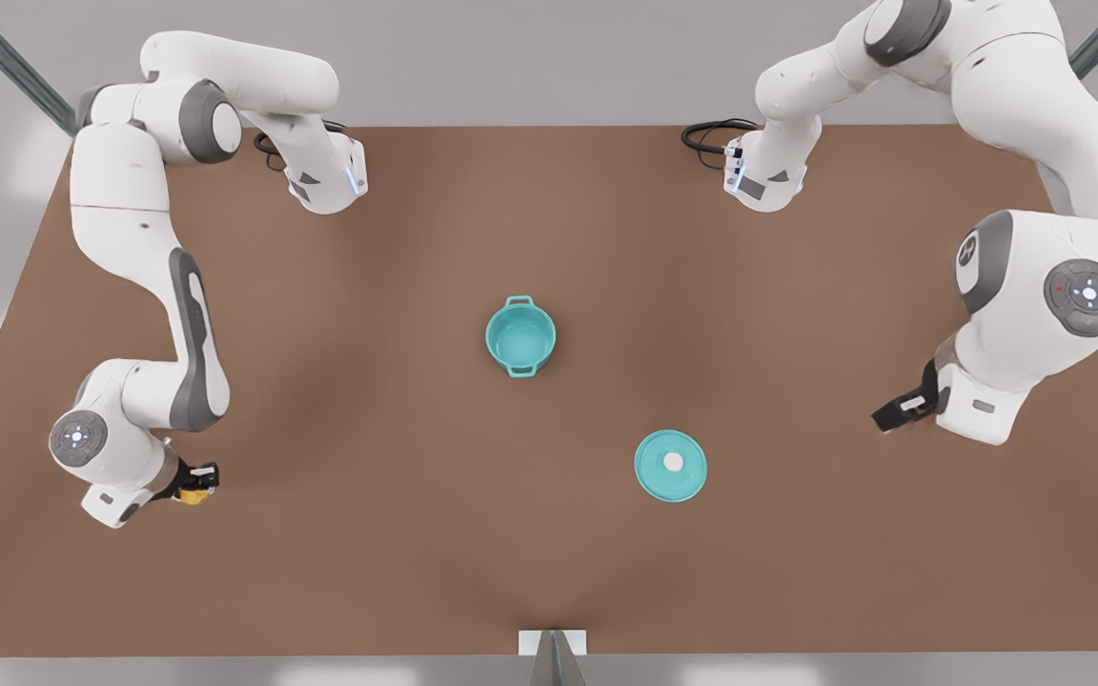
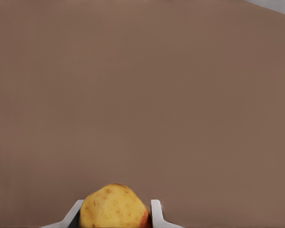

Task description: Open the pot lid and put the potato into the pot

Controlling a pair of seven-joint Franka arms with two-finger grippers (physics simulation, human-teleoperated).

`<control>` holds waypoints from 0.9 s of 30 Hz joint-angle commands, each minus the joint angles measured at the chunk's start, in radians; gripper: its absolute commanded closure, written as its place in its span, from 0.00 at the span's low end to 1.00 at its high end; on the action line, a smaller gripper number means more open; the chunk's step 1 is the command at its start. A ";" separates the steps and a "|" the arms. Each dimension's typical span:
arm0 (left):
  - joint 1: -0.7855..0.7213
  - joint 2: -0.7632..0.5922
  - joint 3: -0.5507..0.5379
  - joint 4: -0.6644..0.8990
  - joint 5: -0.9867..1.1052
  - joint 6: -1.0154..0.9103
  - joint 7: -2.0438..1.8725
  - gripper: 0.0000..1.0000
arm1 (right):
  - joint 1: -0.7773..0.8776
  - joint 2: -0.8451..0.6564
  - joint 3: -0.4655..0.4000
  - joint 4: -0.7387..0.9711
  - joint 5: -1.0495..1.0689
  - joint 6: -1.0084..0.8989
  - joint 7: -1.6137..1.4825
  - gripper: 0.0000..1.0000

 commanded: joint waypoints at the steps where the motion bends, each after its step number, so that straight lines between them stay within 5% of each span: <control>1: -0.237 -0.065 0.529 0.024 -0.474 -0.256 0.717 0.00 | 0.023 -0.016 0.015 0.001 -0.002 -0.088 0.298 0.45; 2: -0.297 -0.232 0.531 -0.263 -0.425 -0.013 0.704 0.00 | 0.036 -0.028 0.021 -0.001 0.000 -0.097 0.327 0.45; 3: -0.298 -0.259 0.537 -0.302 -0.414 0.003 0.704 0.00 | 0.062 -0.039 0.023 -0.004 0.026 -0.113 0.338 0.45; 18: -0.318 -0.256 0.525 -0.292 -0.414 -0.017 0.616 0.00 | 0.444 -0.166 0.031 -0.038 0.113 -0.335 0.786 0.44; 27: -0.320 -0.254 0.525 -0.294 -0.414 -0.019 0.616 0.00 | 0.486 -0.225 0.202 -0.180 0.113 -0.378 0.996 0.43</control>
